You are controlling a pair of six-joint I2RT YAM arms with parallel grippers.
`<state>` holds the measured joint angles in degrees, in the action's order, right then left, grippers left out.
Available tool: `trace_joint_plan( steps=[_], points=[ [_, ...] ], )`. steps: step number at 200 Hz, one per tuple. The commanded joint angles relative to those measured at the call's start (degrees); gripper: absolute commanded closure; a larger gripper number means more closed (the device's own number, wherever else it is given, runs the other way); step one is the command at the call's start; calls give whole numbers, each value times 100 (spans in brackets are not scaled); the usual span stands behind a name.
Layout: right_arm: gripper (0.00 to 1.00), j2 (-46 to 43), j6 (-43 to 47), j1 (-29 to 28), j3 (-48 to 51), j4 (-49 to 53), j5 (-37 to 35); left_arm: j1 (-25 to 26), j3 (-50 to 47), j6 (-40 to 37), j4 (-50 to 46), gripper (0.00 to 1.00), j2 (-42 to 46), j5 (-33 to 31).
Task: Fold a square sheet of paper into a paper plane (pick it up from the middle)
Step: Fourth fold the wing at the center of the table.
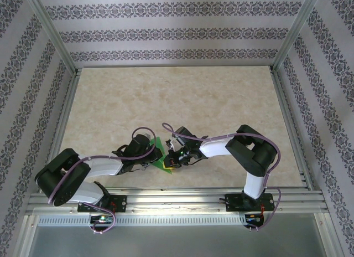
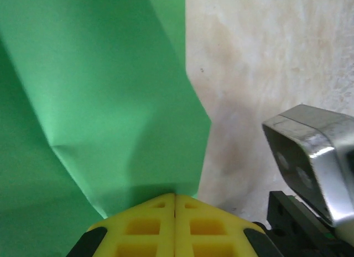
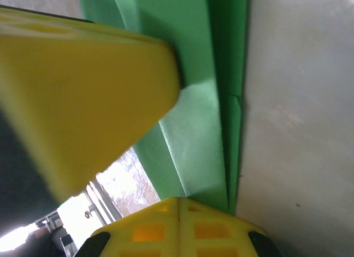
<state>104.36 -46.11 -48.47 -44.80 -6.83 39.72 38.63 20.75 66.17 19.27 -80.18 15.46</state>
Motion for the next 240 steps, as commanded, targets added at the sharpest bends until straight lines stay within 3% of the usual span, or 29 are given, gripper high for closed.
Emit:
trace_joint_plan(
  steps=[1, 27, 160, 240],
  points=[
    [100, 292, 121, 101, 138, 826, -527, 10, 103, -86, 27, 92, -235, 2],
    [100, 372, 182, 103, 155, 919, -557, -237, -82, 4, 114, 92, -375, -115],
    [100, 576, 416, 109, 147, 1252, -756, -1348, -159, -544, 1171, 87, -959, 976],
    [100, 535, 646, 160, -35, 1692, -861, -1825, 179, -579, 827, 86, -1140, 1066]
  ],
)
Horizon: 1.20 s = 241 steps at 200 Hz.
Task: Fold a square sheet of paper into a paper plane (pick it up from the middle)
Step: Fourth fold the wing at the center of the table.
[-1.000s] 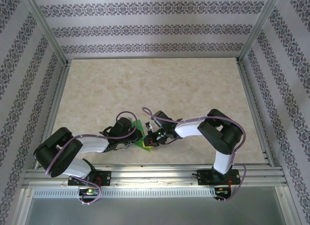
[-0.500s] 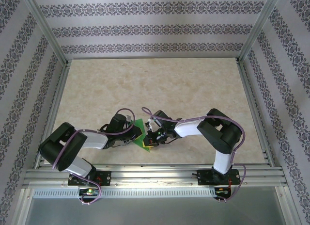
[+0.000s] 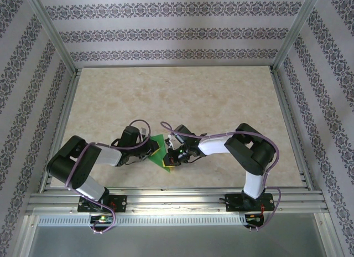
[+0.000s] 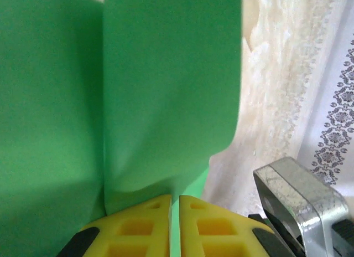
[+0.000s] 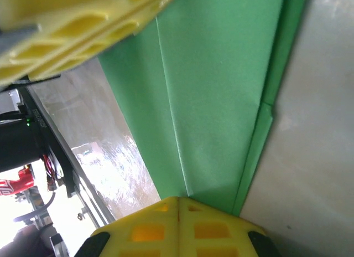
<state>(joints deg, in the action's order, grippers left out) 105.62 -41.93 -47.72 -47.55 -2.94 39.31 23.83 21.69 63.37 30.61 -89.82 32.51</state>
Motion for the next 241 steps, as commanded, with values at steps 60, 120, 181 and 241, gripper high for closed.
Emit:
trace_joint_plan(
  steps=[60, 120, 181, 241],
  points=[
    [100, 420, 343, 105, 158, 1510, -835, -772, 418, -516, -532, 83, -378, -352],
    [100, 402, 379, 123, 132, 1579, -838, -1032, 741, -768, -1012, 83, -374, -313],
    [100, 391, 501, 141, 89, 1685, -793, -1312, 1219, -1027, -1502, 83, -501, -175],
    [100, 380, 739, 195, -41, 1922, -769, -1373, 1565, -1112, -1904, 83, -369, -111]
  ],
)
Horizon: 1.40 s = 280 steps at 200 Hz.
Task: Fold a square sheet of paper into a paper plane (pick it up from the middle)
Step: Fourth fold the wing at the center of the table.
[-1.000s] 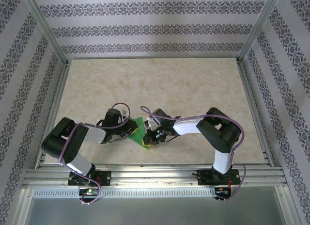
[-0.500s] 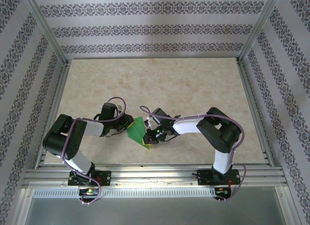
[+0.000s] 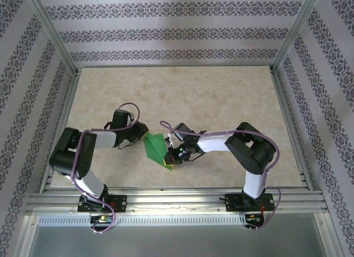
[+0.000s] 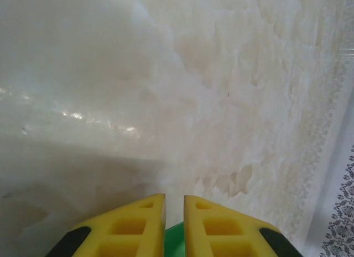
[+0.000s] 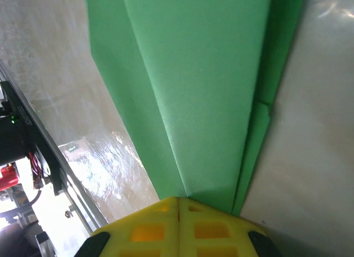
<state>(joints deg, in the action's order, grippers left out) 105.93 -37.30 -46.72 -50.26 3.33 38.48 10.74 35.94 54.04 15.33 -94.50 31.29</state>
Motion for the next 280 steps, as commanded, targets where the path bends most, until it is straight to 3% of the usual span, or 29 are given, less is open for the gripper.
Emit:
trace_joint_plan(
  steps=[1, 38, 65, 90, 126, 159, 212, 247, 280],
  points=[
    [100, 345, 285, 98, 224, 1303, -685, -68, 141, -177, -379, 83, 107, 14],
    [100, 341, 612, 223, 19, 1633, -649, 7, -26, -236, -727, 81, 1139, -192],
    [100, 384, 678, 260, -95, 1689, -585, 196, -222, -526, -655, 81, 1440, 168],
    [100, 376, 683, 285, -120, 1718, -587, 583, -291, -503, -340, 83, 1318, 478],
    [100, 314, 643, 282, -94, 1679, -596, 1017, -419, -340, 109, 84, 958, 335],
    [100, 261, 592, 285, -65, 1618, -579, 1060, -479, -254, 427, 85, 529, 406],
    [100, -68, 405, 275, -112, 1429, -386, 1062, -595, -209, 155, 88, 71, -191],
    [100, -386, 189, 268, -389, 1244, -249, 1062, -790, -181, 207, 88, 80, -289],
    [100, -167, 57, 264, -864, 1121, -199, 1065, -817, -258, 132, 89, 125, -278]
  ],
)
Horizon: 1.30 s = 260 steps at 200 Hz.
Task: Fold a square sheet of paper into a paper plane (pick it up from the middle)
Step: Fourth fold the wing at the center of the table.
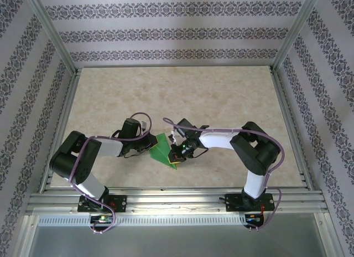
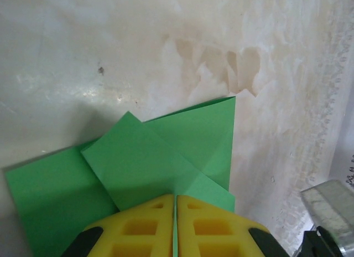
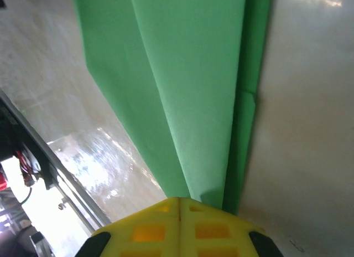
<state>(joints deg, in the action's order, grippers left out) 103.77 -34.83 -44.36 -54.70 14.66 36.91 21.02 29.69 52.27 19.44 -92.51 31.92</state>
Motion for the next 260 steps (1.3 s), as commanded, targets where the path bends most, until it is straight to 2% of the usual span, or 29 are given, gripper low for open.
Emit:
trace_joint_plan(
  steps=[1, 48, 87, 216, 260],
  points=[
    [100, 66, -191, 26, -446, -13, -33, 32, -192, -83, -281, 89, -74, -339],
    [100, 809, -235, -29, -1075, 39, -172, 34, -192, -76, -284, 89, -92, -323],
    [100, 1045, -135, -20, -661, -16, -195, 32, -212, -45, -333, 91, -92, -428],
    [95, -682, -191, -169, 1467, -407, -98, -56, -325, 125, -362, 94, -136, -568],
    [95, -1228, -210, -187, 1360, -256, -183, -61, -333, 126, -404, 94, -70, -555]
  ],
)
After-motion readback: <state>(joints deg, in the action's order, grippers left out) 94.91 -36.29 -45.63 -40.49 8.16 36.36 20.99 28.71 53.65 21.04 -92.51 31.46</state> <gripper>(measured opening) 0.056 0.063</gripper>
